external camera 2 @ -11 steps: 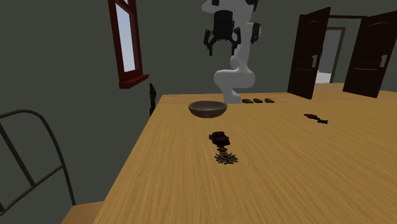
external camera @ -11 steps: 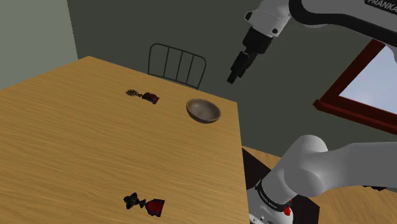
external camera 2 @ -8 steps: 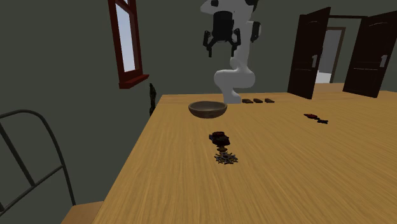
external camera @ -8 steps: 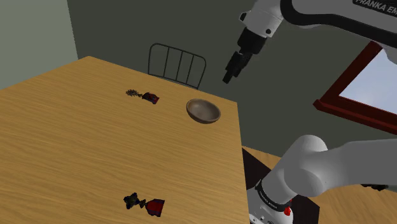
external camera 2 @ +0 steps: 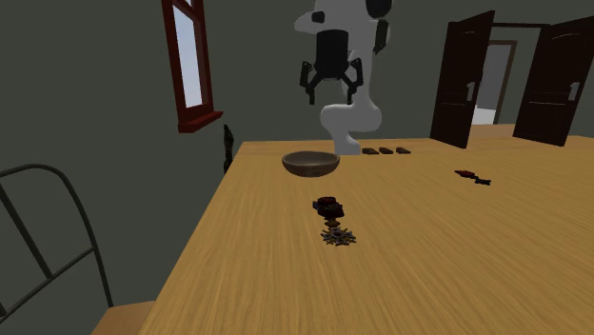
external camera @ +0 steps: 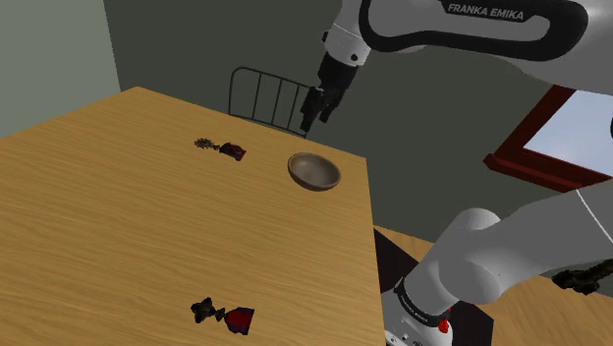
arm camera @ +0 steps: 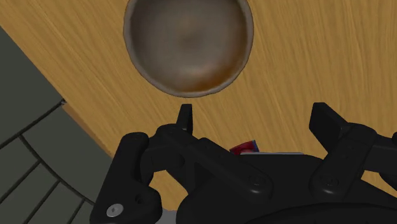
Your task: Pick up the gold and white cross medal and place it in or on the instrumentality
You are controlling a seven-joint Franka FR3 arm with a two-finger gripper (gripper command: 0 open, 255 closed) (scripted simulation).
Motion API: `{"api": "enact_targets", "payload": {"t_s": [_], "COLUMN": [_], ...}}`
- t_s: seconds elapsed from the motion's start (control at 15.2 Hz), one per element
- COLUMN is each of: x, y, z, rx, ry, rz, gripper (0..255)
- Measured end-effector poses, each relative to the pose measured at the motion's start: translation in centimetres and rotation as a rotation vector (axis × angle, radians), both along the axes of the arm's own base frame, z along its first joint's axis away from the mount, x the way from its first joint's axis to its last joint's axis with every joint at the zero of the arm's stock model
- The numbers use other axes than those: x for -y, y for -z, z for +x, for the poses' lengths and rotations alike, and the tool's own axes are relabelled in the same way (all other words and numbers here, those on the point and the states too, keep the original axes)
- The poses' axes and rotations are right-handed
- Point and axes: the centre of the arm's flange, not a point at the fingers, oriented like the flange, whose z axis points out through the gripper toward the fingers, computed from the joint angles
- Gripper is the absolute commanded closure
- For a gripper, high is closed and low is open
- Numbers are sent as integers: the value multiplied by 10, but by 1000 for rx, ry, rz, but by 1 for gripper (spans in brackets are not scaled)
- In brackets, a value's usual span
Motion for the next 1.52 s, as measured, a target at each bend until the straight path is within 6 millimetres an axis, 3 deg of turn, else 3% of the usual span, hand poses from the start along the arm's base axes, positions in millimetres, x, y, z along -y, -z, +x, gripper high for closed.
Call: {"api": "enact_targets", "payload": {"t_s": [1.25,1.52], "x": [-73,-79], "y": [124,148], "z": [213,224], "rx": [-52,-55], "ry": [0,0], "rz": [14,14], "gripper": [0,0]}}
